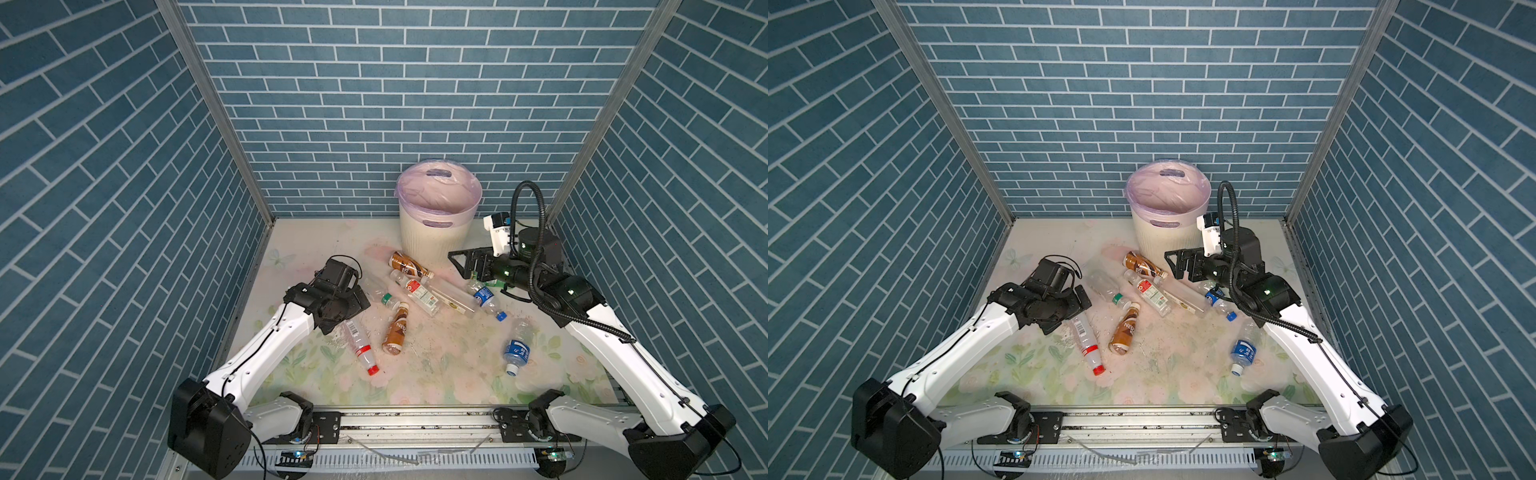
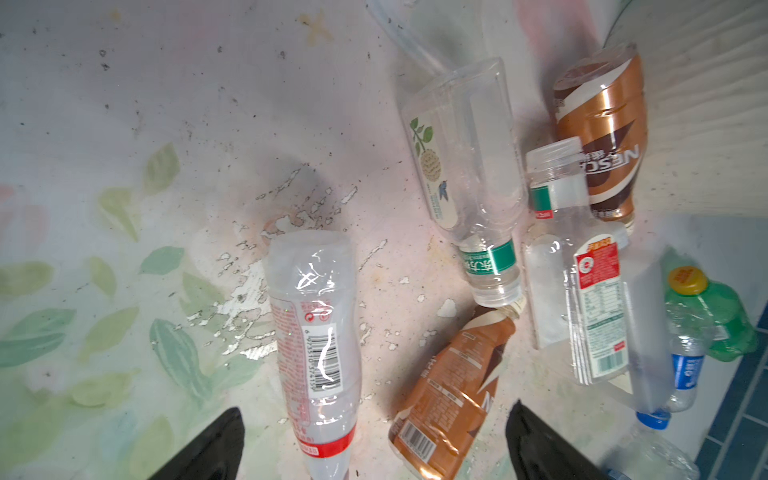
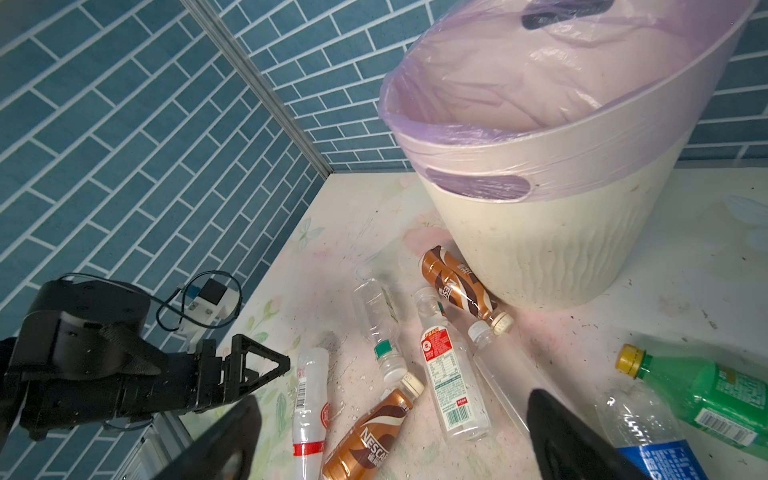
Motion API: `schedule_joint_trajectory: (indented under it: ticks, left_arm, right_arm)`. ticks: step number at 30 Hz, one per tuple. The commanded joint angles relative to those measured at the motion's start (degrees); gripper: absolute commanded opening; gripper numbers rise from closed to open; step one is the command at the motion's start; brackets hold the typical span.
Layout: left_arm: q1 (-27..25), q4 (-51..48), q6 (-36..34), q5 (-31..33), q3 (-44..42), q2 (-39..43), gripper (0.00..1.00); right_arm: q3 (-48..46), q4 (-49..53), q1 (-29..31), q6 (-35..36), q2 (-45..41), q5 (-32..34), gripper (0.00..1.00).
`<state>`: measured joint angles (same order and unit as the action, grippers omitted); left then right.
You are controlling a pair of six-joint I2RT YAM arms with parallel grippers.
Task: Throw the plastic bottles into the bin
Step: 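Lower the left gripper onto the white red-cap bottle and close it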
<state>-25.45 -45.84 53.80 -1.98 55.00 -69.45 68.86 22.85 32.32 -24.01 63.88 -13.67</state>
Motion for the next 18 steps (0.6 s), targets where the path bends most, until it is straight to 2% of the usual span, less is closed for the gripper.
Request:
schedule_joint_trajectory:
  ticks: [1,12,18]
  left_arm:
    - [-0.3,0.7,-3.5,2.1,-2.9,-1.5,0.99]
    - [-0.3,5.6,-3.6,6.7,-7.1,-6.1,0.96]
    - [-0.2,7.3,-4.1,7.4,-8.2,-9.6,0.94]
  right_arm:
    - [-2.6,0.0,1.2,2.7,-0.2,1.3,0.99]
    - [-6.9,-6.1,1.6,0.5,1.0,-1.5,0.99]
    - [-9.4,-7.3,1.7,-0.2,0.0,-0.2,0.99]
